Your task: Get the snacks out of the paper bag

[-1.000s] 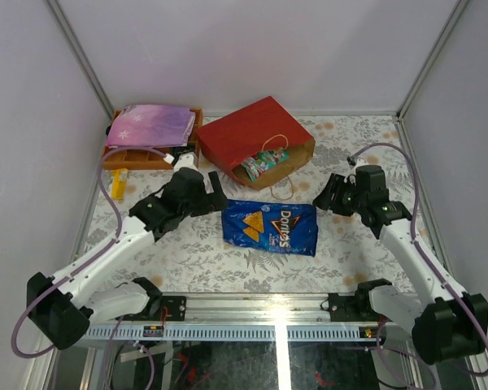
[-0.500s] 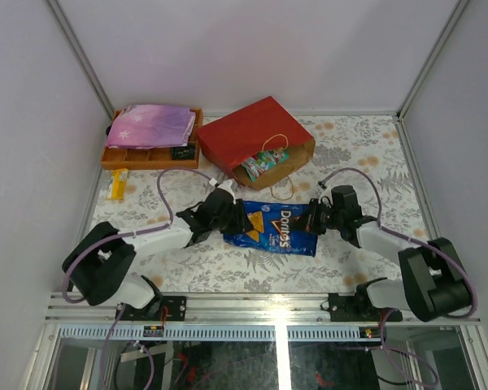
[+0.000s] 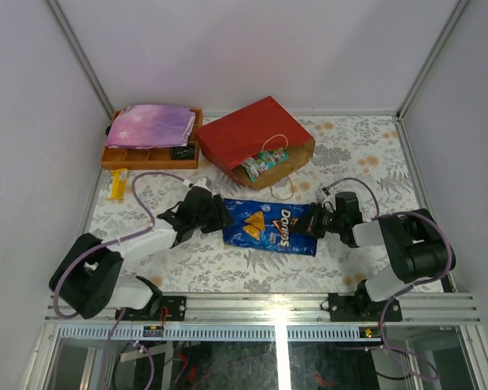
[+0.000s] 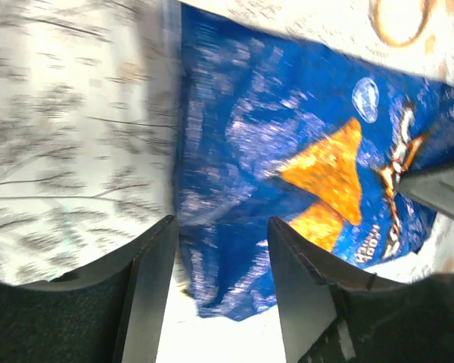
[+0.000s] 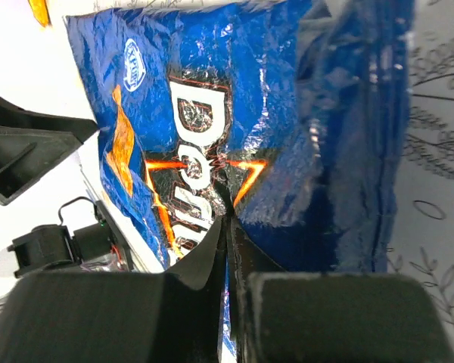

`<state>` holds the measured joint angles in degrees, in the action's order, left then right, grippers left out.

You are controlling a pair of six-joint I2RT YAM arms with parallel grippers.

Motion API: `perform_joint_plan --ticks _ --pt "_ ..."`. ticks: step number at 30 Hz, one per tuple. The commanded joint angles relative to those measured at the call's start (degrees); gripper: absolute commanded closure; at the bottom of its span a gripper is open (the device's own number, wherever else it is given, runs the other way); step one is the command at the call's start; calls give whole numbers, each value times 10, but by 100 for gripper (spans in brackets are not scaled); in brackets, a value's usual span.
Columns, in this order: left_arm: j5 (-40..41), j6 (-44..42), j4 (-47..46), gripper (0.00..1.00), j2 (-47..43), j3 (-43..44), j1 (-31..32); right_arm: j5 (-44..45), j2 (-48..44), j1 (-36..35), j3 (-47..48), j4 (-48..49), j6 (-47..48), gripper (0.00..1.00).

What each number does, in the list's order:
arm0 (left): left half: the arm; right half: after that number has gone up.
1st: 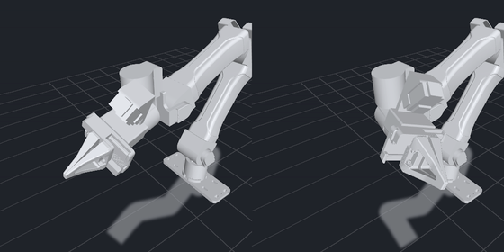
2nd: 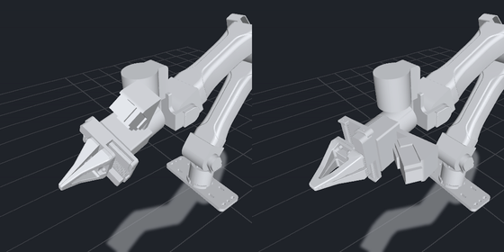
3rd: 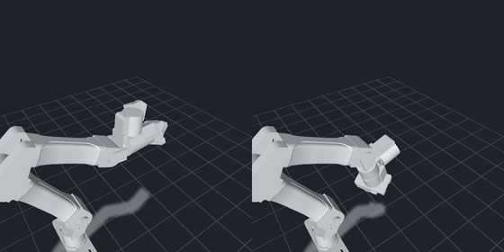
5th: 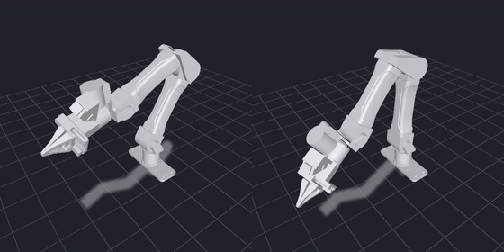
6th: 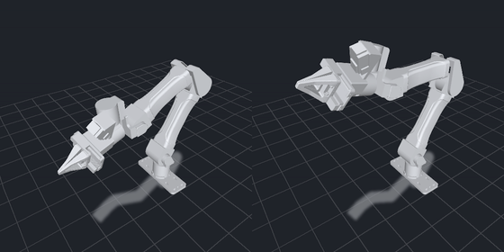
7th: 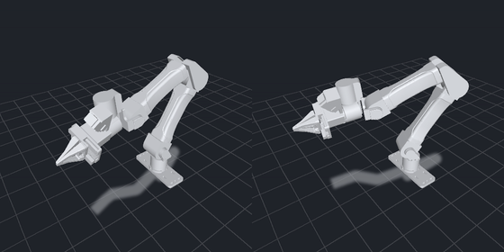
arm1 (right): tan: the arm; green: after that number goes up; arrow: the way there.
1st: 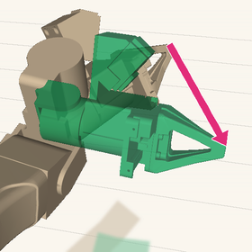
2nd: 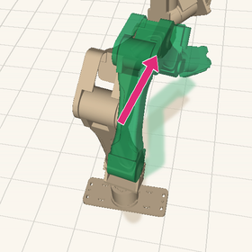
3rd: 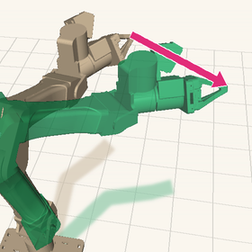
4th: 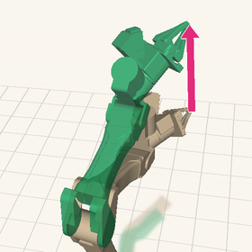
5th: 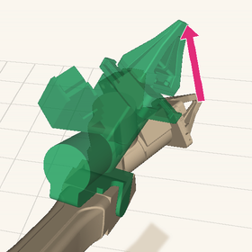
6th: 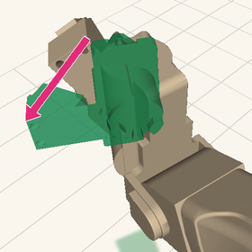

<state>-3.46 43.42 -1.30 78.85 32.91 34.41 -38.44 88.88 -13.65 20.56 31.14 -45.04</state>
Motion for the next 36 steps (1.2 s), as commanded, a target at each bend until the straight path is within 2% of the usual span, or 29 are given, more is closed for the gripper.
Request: perform_joint_plan --ticks 1,5,8,9,12,13,15,18,22,27,36 --pt "60 -23 95 44 -70 -20 -38 1 22 34 -13 12 9 100" --pt "71 -18 143 32 -144 -36 -46 24 -4 40 1 -39 38 100" --pt "43 -5 141 33 -164 -64 -46 28 -15 42 12 -57 44 100" --pt "34 -1 133 37 -165 -77 -46 27 -17 43 15 -61 44 100" --pt "13 5 107 65 -155 -103 -46 23 -25 43 19 -65 40 100" --pt "6 5 100 69 -147 -107 -46 23 -28 43 20 -66 39 100" --pt "-11 1 88 72 -124 -107 -46 22 -37 43 20 -71 39 100" --pt "-40 -5 60 71 -79 -102 -46 24 -48 43 19 -82 42 100" --pt "-85 -4 12 65 -49 -103 -38 26 -58 43 19 -91 43 100" --pt "-81 -5 3 62 -39 -92 -7 27 -59 43 23 -94 44 100" --pt "-95 -1 -39 62 9 -78 9 21 -49 43 28 -95 45 100"
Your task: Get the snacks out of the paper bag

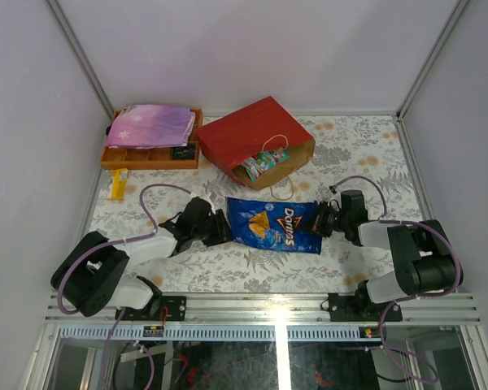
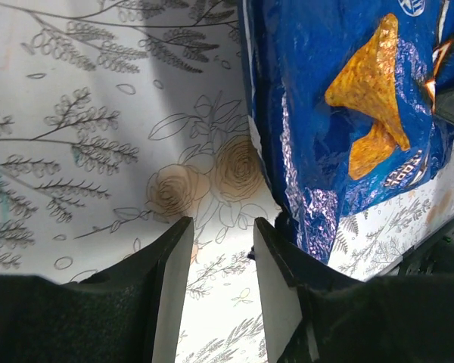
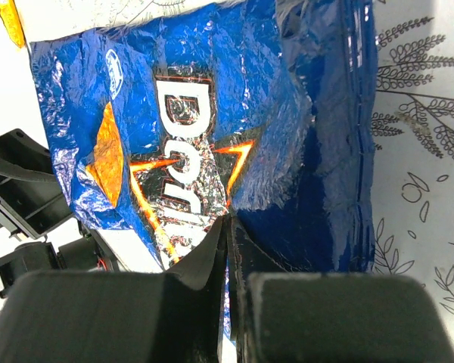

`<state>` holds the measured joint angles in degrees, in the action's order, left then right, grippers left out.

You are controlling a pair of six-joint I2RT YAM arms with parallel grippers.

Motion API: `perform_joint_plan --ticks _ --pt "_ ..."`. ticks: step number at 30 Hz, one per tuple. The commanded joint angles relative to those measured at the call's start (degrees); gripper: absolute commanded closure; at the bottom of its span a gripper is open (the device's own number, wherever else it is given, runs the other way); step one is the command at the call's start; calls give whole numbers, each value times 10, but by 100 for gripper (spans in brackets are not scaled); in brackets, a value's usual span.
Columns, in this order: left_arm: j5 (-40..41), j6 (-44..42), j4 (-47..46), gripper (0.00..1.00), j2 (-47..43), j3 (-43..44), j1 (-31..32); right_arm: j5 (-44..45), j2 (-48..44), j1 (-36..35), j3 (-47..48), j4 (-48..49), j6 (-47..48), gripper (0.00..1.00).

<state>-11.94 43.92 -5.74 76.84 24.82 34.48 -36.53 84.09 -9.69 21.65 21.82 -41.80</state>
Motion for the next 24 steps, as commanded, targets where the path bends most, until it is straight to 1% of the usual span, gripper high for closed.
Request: perform_joint_plan --ticks 1,3,8,12,16,19,21,24 --pt "-13 -6 5 62 30 7 10 2 -1 4 17 -2 14 100" --pt "-18 -6 3 61 27 15 13 3 -1 3 17 -4 17 100" --pt "-72 -1 -35 61 -9 15 14 -2 11 3 18 3 18 100" --pt "-98 3 -54 60 -70 9 15 -7 17 3 17 9 17 100" --pt "-97 -1 -59 57 -128 11 15 -10 21 3 17 14 18 100" --pt "-99 -4 -68 54 -131 15 15 -13 23 3 16 18 15 100" --pt "-91 -12 -39 54 -113 28 14 -18 21 3 16 18 15 100" --pt "-69 -21 5 57 -96 33 14 -15 8 3 14 8 19 100"
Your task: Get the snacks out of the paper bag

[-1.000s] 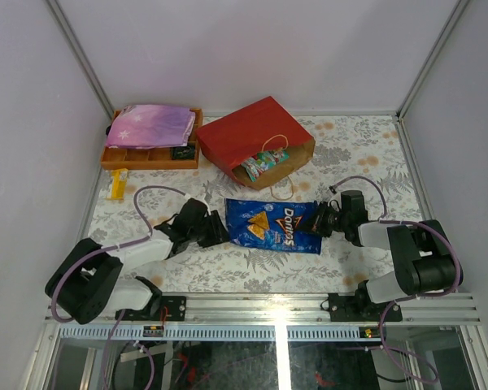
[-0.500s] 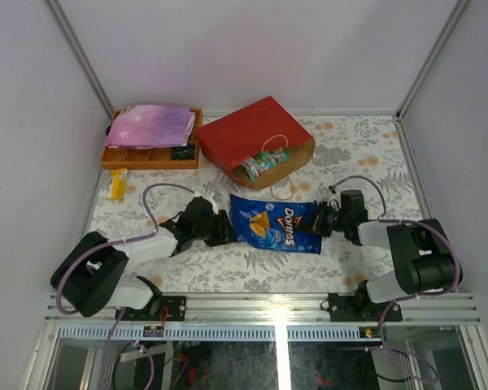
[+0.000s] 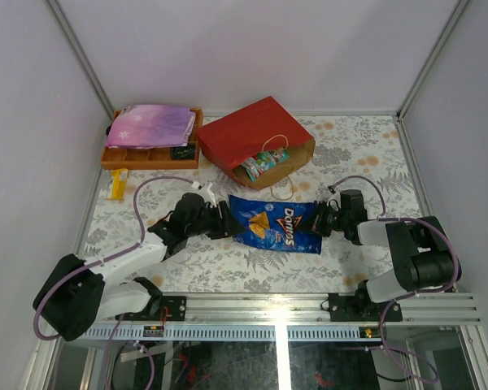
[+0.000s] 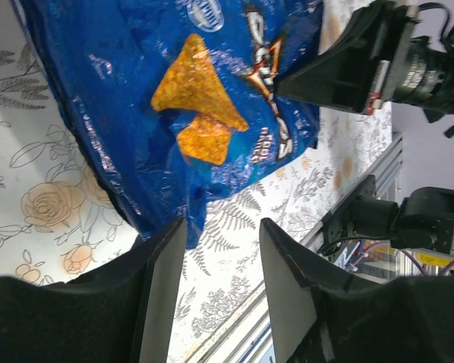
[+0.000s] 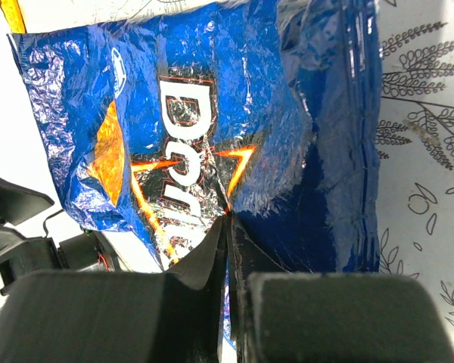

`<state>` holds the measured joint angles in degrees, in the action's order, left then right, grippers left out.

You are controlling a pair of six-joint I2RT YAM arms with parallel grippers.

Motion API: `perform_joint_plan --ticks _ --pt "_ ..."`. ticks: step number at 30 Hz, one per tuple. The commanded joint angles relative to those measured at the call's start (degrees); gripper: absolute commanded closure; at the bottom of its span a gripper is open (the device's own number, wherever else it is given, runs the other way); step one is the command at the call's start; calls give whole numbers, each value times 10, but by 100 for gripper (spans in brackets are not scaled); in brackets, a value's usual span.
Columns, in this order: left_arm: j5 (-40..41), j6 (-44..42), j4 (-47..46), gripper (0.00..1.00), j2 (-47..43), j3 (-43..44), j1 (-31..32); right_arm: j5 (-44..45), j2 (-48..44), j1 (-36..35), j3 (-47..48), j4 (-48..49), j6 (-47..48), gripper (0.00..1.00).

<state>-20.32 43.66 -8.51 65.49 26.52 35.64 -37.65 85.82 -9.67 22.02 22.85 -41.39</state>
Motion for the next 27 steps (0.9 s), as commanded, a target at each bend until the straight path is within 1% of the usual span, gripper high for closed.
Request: perform_joint_plan --ticks 1,4,7,9,11,15,20,24,27 --pt "24 -17 39 58 12 9 2 -2 -13 3 10 -8 19 100" --pt "58 -26 83 64 -18 8 2 0 -18 3 12 -19 26 100" --pt "107 -42 150 65 -62 15 -2 -1 -16 3 12 -17 26 100" --pt "119 -47 174 65 -92 9 -10 -3 -9 3 11 -11 25 100" --pt "112 -48 177 63 -106 -4 -17 -6 0 3 11 -1 23 100" --pt "79 -53 161 61 -86 -26 -27 8 15 3 3 10 10 100" --pt "38 -48 99 60 -48 -43 -28 22 19 3 -2 9 7 100" --pt "6 -37 42 65 0 -49 -29 20 16 3 -1 10 6 100" --pt "-27 -26 -14 66 24 -52 -29 19 15 3 2 7 8 100"
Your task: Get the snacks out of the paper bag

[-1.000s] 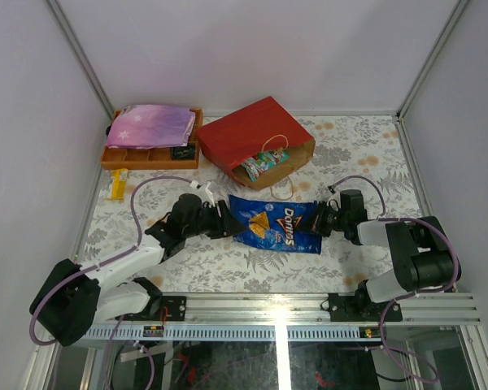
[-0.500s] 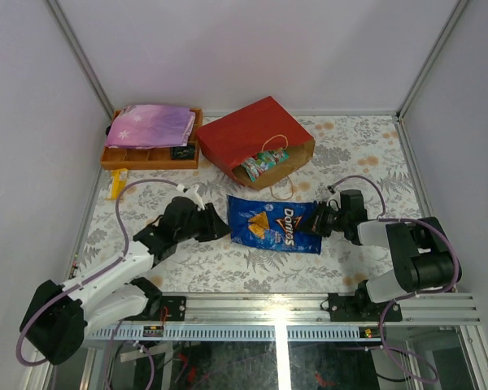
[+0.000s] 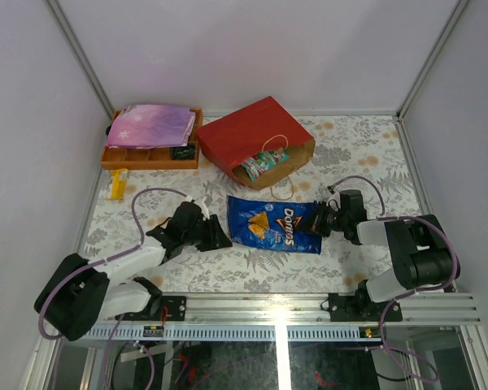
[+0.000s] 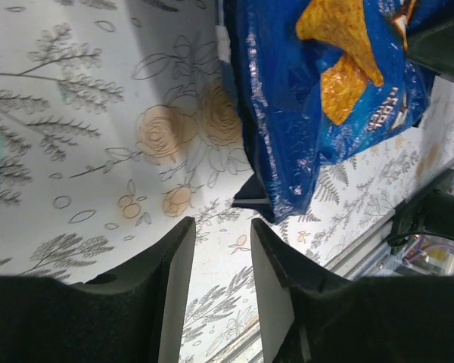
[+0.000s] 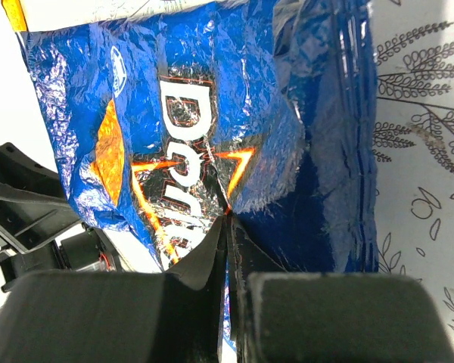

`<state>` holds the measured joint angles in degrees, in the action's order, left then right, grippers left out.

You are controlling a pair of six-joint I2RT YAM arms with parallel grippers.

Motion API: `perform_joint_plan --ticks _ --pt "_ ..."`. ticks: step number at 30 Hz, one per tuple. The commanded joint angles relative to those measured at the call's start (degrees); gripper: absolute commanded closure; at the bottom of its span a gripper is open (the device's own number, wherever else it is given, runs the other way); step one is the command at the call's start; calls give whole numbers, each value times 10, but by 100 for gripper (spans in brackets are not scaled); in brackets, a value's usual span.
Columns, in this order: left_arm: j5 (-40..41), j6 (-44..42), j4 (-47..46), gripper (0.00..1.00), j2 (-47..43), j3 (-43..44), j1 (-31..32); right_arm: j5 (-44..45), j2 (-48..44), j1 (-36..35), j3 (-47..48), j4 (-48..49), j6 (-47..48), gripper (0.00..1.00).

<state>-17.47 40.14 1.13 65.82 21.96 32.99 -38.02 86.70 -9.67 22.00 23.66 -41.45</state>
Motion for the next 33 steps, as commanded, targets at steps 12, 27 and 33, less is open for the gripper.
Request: perform_joint_plan --ticks 12,27,33 --pt "-75 2 -168 66 95 20 -2 19 28 3 -4 23 2 100" --pt "-39 -43 -125 77 94 79 -2 6 38 3 -6 34 10 100" --pt "-49 -43 -127 84 114 86 -2 1 43 3 -5 41 8 100"
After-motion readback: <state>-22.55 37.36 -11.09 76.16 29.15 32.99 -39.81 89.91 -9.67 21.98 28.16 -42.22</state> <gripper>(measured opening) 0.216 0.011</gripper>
